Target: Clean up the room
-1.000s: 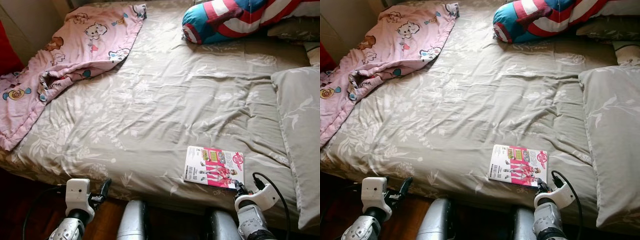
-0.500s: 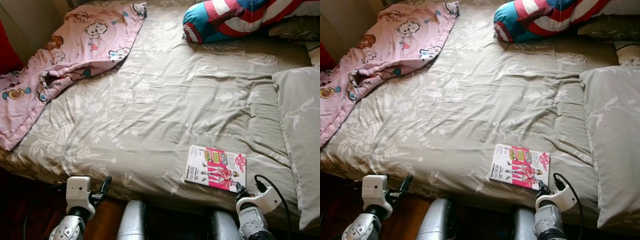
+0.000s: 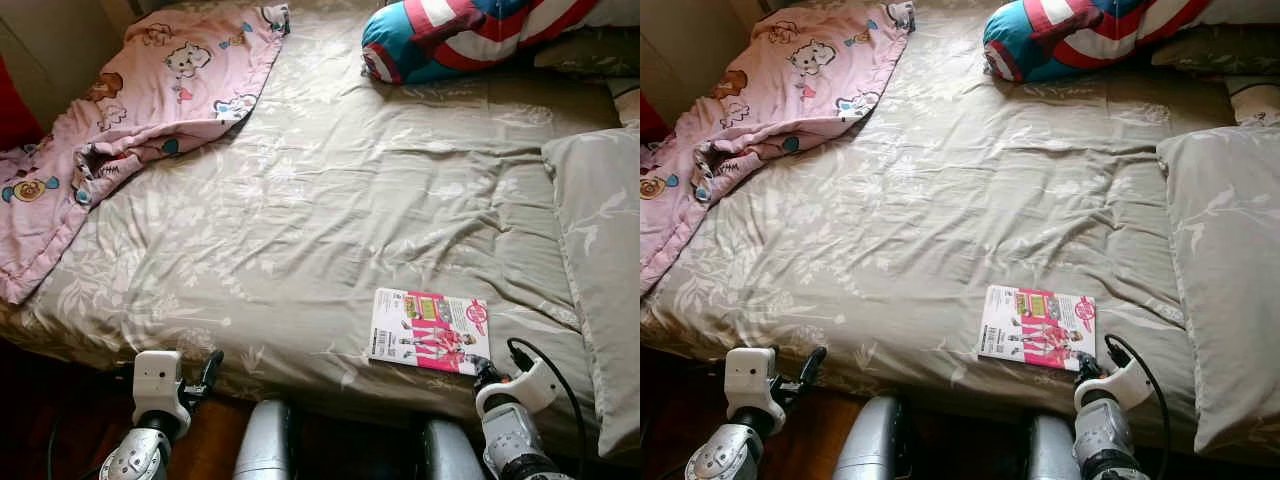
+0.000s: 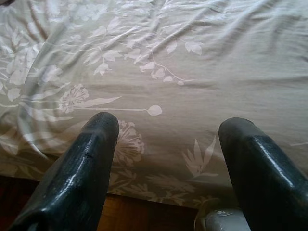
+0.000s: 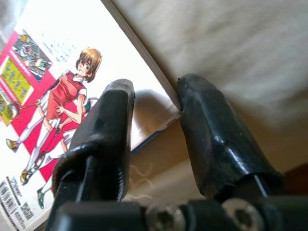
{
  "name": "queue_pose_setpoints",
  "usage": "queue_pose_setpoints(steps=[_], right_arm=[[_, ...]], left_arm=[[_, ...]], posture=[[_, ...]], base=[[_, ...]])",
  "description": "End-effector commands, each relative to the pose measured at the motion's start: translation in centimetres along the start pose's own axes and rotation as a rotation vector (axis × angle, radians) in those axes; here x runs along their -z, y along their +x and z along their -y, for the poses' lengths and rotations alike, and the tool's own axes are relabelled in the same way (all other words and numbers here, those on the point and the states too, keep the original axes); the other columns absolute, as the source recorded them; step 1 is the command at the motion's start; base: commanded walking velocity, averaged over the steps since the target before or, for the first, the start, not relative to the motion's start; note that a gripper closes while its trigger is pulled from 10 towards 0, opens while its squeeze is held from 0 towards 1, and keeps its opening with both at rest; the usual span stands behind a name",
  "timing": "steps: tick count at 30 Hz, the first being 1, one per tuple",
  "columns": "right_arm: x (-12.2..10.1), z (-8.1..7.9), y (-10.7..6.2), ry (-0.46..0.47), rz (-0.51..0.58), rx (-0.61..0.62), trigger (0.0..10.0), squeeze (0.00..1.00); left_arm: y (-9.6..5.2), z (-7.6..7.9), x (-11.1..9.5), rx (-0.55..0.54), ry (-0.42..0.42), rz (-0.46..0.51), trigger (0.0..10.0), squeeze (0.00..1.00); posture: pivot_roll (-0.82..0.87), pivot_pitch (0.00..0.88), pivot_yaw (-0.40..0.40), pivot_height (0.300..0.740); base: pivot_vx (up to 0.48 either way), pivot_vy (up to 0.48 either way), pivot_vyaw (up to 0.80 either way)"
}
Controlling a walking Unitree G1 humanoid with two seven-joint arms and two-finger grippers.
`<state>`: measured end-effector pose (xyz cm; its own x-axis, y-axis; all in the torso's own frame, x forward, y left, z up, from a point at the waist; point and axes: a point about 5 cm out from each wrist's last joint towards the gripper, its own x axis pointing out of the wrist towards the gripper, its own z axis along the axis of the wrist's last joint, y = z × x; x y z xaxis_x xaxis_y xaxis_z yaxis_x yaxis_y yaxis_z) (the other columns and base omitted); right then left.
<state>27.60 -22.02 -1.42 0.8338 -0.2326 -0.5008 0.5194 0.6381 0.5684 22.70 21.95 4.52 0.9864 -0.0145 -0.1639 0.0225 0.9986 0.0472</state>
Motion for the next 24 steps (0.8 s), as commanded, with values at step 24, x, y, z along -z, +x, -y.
queue_pose_setpoints(steps=[24], right_arm=[[1.6, 1.4, -0.7, -0.045, -0.048, 0.057, 10.0, 0.0]], left_arm=[[0.5, 0.2, 1.2, -0.012, -0.004, -0.034, 10.0, 0.0]], posture=[[0.06, 0.197, 0.111, 0.627]], base=[[0.0, 0.0, 0.0]])
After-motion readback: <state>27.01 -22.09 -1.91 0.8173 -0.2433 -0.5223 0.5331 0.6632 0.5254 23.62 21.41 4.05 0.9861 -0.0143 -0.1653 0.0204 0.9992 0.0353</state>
